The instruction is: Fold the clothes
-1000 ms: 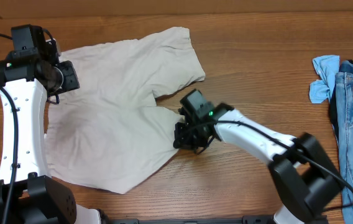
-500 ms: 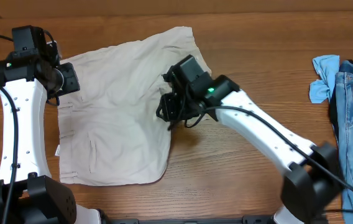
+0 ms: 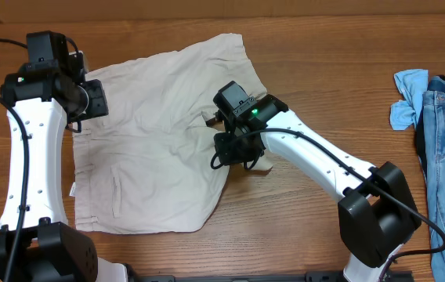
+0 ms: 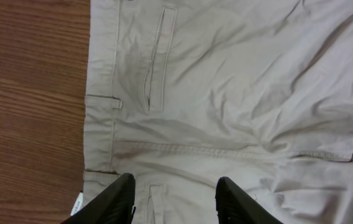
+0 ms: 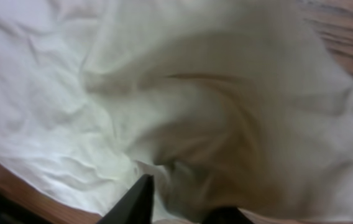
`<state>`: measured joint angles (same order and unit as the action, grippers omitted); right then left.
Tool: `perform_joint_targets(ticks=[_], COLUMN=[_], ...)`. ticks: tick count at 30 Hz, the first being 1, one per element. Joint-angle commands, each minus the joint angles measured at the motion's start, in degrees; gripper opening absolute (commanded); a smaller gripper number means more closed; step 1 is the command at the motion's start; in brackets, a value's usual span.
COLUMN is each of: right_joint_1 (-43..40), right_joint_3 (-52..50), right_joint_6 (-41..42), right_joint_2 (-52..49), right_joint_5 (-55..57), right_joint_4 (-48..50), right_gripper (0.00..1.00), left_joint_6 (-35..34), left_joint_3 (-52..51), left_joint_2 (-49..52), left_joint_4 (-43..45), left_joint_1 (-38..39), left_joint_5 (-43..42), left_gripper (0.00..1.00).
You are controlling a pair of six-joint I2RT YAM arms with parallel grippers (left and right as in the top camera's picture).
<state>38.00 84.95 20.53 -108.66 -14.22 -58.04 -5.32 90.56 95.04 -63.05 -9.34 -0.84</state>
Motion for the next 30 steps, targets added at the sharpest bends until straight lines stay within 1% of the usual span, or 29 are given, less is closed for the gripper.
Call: perform_joint_targets(ticks=[1,4,6,8,9,10,11,12,13,14,16,23,25,28,30], right_joint_1=[1.77,3.91,5.95,8.24,9.42,10.08,10.84,11.52,12.02,12.24,12.31,11.72,10.49,6.58,2.4], right_joint_3=[0.66,0.66,0.63,0.63,0.63,0.63,0.63,0.63,0.63,0.63,0.63,0.66,0.66,0.66,0.66], right_joint_6=[-0.63,-1.53,-1.49,-1.46,-1.46,-1.46,-1.46,-1.49,-1.53,-1.7,-4.28,-6.01,-5.38,-0.63,0.17], right_joint_2=[0.52,0.52,0.5,-0.02,-0.87,-1.73,-2.8,-3.78,-4.66,-5.09,-5.25,-3.69,-1.25,3.74,5.42], right_joint_5=[-8.33,-16.63,-17.44,-14.88,-13.86,-13.68,-13.7,-13.7,-13.7,-13.7,-13.73,-14.97,-12.35,-1.9,-1.05], right_joint_4=[3.54,11.39,18.38,24.41,26.56,27.23,27.39,27.04,26.45,25.81,23.76,20.2,18.32,12.61,8.57], right_gripper=[0.1,0.09,0.09,0.09,0.2,0.29,0.46,0.6,0.7,0.73,0.75,0.74,0.75,0.82,0.82], left_joint_6=[2.19,2.25,2.4,2.4,2.4,2.4,2.4,2.4,2.38,2.38,2.4,2.4,2.43,2.58,2.58], left_joint_3=[0.15,0.15,0.15,0.15,0.15,0.15,0.15,0.15,0.15,0.15,0.15,0.15,0.15,0.15,0.15], left_joint_2=[0.28,0.28,0.28,0.28,0.28,0.28,0.28,0.28,0.28,0.28,0.28,0.28,0.28,0.28,0.28], left_joint_4=[0.02,0.04,0.04,0.0,-0.02,-0.09,-0.2,-0.22,-0.22,-0.22,-0.22,-0.22,-0.2,-0.13,0.04], left_joint_1=[0.61,0.61,0.61,0.61,0.61,0.61,0.61,0.61,0.61,0.61,0.61,0.61,0.61,0.61,0.61], left_joint_5=[-0.17,-0.02,-0.02,-0.04,-0.04,-0.04,-0.04,-0.07,-0.07,-0.07,-0.07,-0.04,-0.04,-0.04,-0.04], left_gripper=[0.45,0.45,0.45,0.45,0.45,0.45,0.45,0.45,0.45,0.45,0.45,0.45,0.45,0.45,0.45])
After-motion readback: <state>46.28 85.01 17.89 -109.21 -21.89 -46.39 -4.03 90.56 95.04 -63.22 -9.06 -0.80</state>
